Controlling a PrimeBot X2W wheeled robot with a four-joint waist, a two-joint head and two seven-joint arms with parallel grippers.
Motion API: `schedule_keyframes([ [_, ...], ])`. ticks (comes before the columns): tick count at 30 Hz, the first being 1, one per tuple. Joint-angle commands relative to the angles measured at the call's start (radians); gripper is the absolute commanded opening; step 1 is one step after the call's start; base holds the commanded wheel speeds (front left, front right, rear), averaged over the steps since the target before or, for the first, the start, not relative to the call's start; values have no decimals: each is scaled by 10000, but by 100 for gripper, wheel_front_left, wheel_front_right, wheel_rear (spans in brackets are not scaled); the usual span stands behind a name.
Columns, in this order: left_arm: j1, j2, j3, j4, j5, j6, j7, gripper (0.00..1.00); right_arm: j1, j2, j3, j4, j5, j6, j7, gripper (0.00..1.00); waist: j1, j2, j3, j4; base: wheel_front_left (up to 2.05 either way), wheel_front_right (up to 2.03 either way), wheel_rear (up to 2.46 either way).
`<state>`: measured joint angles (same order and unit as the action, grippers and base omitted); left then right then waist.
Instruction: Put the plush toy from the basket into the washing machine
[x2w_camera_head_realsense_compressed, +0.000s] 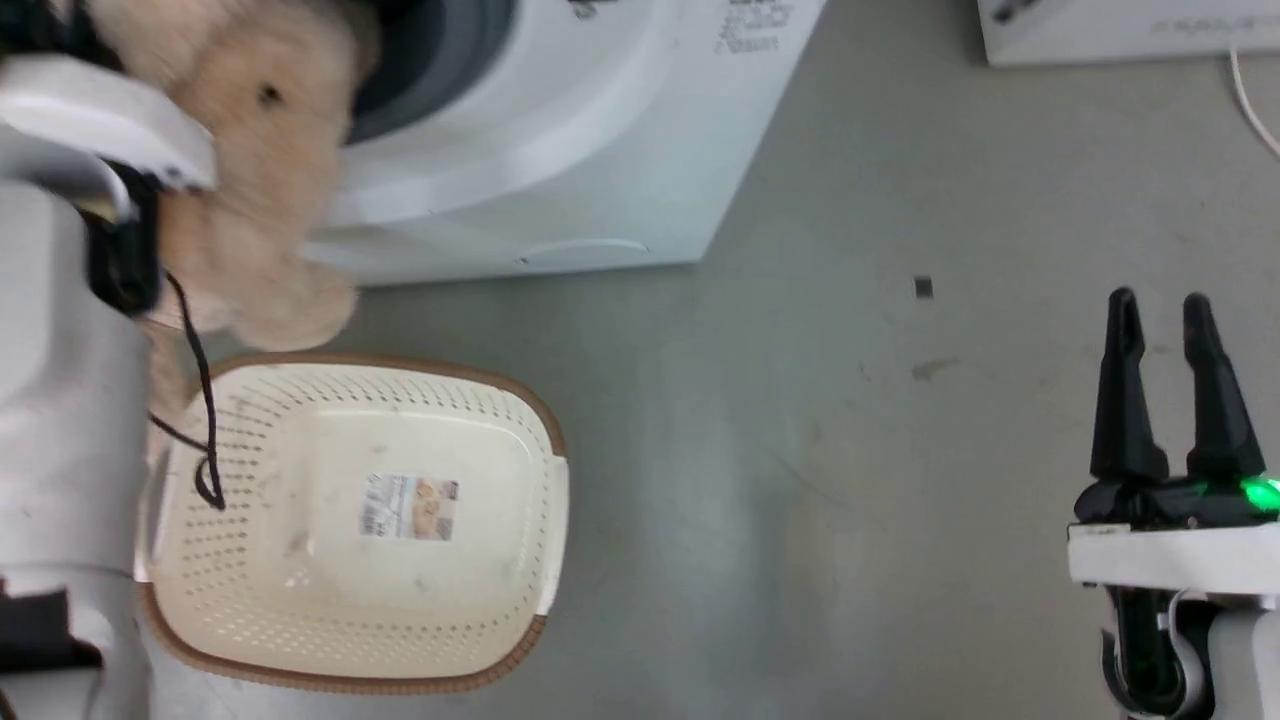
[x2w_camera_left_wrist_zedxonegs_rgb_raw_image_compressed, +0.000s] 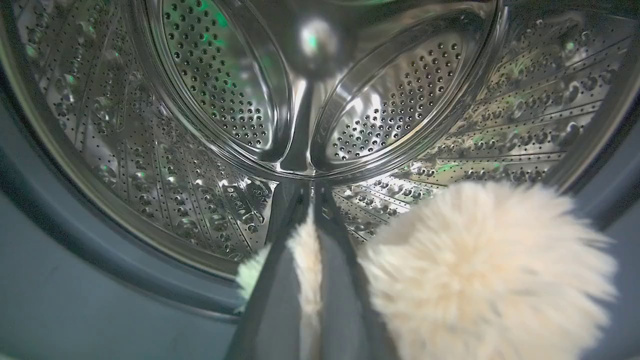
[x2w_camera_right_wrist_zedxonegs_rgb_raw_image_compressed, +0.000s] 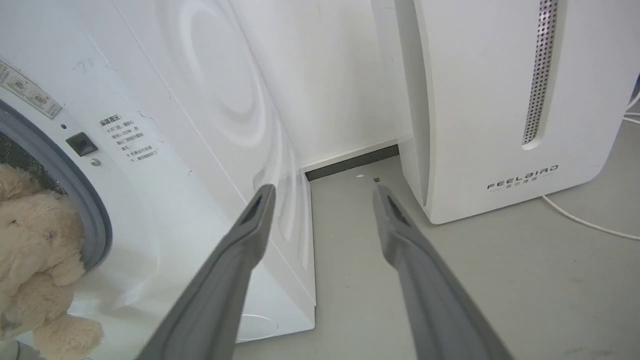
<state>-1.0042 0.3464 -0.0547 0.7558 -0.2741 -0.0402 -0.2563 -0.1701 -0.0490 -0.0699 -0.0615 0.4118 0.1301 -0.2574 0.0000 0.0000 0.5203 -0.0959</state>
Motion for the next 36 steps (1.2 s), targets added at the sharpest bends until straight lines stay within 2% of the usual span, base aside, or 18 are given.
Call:
schedule_keyframes([
  [1,-357,57,27,118,43,-38,-51,0,-217,-12,-36,-59,114,6,-44,100,0,0,608,-387,0,0,0],
  [10,-2190,697,75,1047,105,-56,-41,0,-659,-12,-150,-167,344,6,-44,100,0,0,1603,-781,0,0,0],
  [20,-4559,1334,-188,1978,398,-12,206,0,-835,-12,-49,-279,395,6,-44,100,0,0,2232,-1097,0,0,0],
  [29,-6702,1685,-304,2503,615,497,343,0,-915,-12,-17,-391,440,6,-44,100,0,0,2895,-1505,0,0,0],
  [36,-7616,1824,-489,2677,781,639,151,0,-834,-12,-30,-437,491,6,-44,100,0,0,3166,-1537,0,0,0],
])
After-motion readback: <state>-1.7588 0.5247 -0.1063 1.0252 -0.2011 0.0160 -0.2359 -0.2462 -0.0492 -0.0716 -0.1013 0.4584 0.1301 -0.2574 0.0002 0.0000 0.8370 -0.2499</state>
